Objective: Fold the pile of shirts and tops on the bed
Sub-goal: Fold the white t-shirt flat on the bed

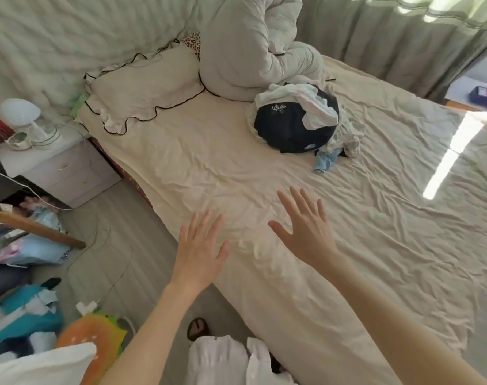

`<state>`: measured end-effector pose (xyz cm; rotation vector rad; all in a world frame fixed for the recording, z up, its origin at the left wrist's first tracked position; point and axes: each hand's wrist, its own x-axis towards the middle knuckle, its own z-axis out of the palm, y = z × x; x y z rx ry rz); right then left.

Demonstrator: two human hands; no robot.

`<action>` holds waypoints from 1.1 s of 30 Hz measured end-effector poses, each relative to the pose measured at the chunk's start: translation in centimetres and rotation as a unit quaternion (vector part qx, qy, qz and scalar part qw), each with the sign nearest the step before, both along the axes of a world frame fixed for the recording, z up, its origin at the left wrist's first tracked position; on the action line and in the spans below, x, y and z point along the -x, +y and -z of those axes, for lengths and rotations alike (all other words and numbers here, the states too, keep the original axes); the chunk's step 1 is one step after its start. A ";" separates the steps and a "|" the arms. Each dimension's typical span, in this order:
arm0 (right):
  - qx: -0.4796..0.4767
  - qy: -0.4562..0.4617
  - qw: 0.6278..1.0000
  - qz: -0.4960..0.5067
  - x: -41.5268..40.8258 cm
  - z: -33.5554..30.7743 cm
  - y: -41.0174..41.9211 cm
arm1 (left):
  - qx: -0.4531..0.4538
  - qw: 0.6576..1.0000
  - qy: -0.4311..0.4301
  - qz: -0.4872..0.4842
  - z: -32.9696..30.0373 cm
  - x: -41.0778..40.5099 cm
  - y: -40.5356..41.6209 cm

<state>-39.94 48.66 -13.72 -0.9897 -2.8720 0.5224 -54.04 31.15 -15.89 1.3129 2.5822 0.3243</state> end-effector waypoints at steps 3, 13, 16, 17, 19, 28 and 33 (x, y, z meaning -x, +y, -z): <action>0.007 -0.022 1.000 0.022 5.6 2.2 1.0 | 0.036 0.999 -0.021 0.010 2.2 6.9 1.8; 0.083 -0.077 0.989 0.097 22.9 10.2 4.8 | 0.091 0.990 -0.046 0.097 8.7 27.5 8.4; 0.087 -0.076 0.986 0.124 24.9 12.4 7.8 | 0.091 0.987 -0.058 0.120 11.6 30.2 11.5; 0.088 -0.076 0.984 0.132 25.4 13.3 9.1 | 0.092 0.985 -0.063 0.128 12.7 30.8 12.8; 0.087 -0.084 0.983 0.140 26.5 15.4 11.9 | 0.103 0.982 -0.062 0.147 15.3 31.7 15.5; -0.016 -0.083 0.987 0.137 33.4 24.4 30.1 | 0.192 0.957 -0.029 0.216 26.0 36.8 34.4; -0.164 -0.023 0.975 0.146 37.4 26.6 41.2 | 0.235 0.949 -0.044 0.206 30.2 39.6 41.9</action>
